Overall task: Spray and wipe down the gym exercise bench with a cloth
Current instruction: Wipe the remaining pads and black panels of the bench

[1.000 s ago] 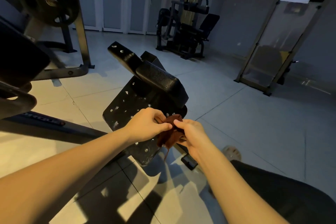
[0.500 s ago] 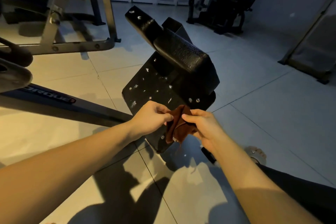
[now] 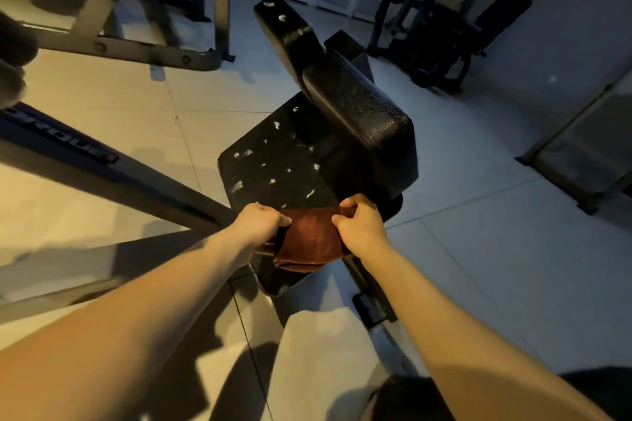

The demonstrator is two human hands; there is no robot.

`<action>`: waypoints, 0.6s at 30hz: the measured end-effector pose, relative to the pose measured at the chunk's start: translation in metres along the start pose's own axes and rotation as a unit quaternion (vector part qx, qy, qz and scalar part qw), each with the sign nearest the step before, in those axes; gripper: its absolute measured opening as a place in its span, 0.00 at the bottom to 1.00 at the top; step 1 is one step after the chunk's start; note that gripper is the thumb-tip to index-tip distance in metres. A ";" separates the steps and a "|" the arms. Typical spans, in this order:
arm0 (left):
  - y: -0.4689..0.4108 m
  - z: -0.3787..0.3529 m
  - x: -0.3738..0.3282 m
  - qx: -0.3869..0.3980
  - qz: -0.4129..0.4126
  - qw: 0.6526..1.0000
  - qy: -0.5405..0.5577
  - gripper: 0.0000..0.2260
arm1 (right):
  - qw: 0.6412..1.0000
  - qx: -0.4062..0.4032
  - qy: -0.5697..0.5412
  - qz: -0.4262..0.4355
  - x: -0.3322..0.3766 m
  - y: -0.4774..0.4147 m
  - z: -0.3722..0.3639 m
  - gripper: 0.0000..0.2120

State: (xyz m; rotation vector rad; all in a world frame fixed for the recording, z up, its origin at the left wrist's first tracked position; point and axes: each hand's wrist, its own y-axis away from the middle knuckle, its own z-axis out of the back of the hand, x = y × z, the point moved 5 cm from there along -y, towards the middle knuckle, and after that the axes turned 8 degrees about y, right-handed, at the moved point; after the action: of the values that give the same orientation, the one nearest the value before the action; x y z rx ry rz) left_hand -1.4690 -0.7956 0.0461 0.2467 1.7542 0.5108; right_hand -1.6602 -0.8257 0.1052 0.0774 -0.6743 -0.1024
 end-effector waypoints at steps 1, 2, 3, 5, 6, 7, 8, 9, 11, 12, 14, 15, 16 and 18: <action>-0.005 -0.001 0.007 -0.014 0.004 1.000 0.010 0.02 | 0.999 -0.008 0.043 0.024 0.000 -0.007 -0.004 0.09; -0.011 -0.003 0.014 -0.027 0.005 0.999 0.026 0.04 | 0.995 -0.022 0.077 0.051 0.000 -0.014 -0.007 0.10; -0.018 -0.006 0.022 -0.037 0.005 0.998 0.048 0.06 | 0.991 -0.036 0.101 0.077 0.001 -0.018 -0.008 0.10; -0.029 -0.012 0.036 -0.052 -0.003 0.994 0.093 0.07 | 0.977 -0.058 0.151 0.136 0.004 -0.024 -0.009 0.12; -0.032 -0.015 0.041 -0.057 -0.015 0.993 0.102 0.06 | 0.963 -0.083 0.192 0.169 0.007 -0.025 -0.008 0.14; -0.038 -0.017 0.047 -0.067 -0.035 0.992 0.098 0.06 | 0.940 -0.118 0.248 0.201 0.010 -0.026 -0.009 0.16; -0.042 -0.017 0.053 -0.079 -0.058 0.992 0.082 0.07 | 0.905 -0.144 0.322 0.236 0.016 -0.024 -0.013 0.17; -0.046 -0.017 0.058 -0.093 -0.079 0.991 0.061 0.07 | 0.867 -0.153 0.389 0.272 0.019 -0.022 -0.021 0.18; -0.053 -0.017 0.065 -0.101 -0.103 0.989 0.033 0.06 | 0.813 -0.112 0.454 0.348 0.013 -0.015 -0.046 0.16; -0.056 -0.016 0.067 -0.094 -0.109 0.989 0.022 0.06 | 0.796 -0.071 0.474 0.371 0.003 -0.010 -0.061 0.16; -0.061 -0.008 0.072 -0.082 -0.123 0.989 0.005 0.04 | 0.778 -0.016 0.511 0.366 -0.019 -0.001 -0.083 0.21; -0.063 -0.001 0.074 -0.086 -0.127 0.988 -0.001 0.04 | 0.773 -0.008 0.528 0.352 -0.028 0.001 -0.089 0.26; -0.066 0.008 0.078 -0.103 -0.129 0.986 -0.010 0.06 | 0.772 -0.008 0.538 0.339 -0.033 0.003 -0.094 0.28; -0.070 0.028 0.089 -0.139 -0.127 0.981 -0.044 0.08 | 0.776 -0.011 0.541 0.324 -0.036 0.005 -0.108 0.30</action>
State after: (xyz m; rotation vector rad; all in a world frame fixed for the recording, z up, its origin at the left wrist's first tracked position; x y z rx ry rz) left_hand -1.4569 -0.8129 -0.0687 -0.1492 1.5776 0.5423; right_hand -1.6200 -0.8122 -0.0003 -0.1238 0.4938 0.5803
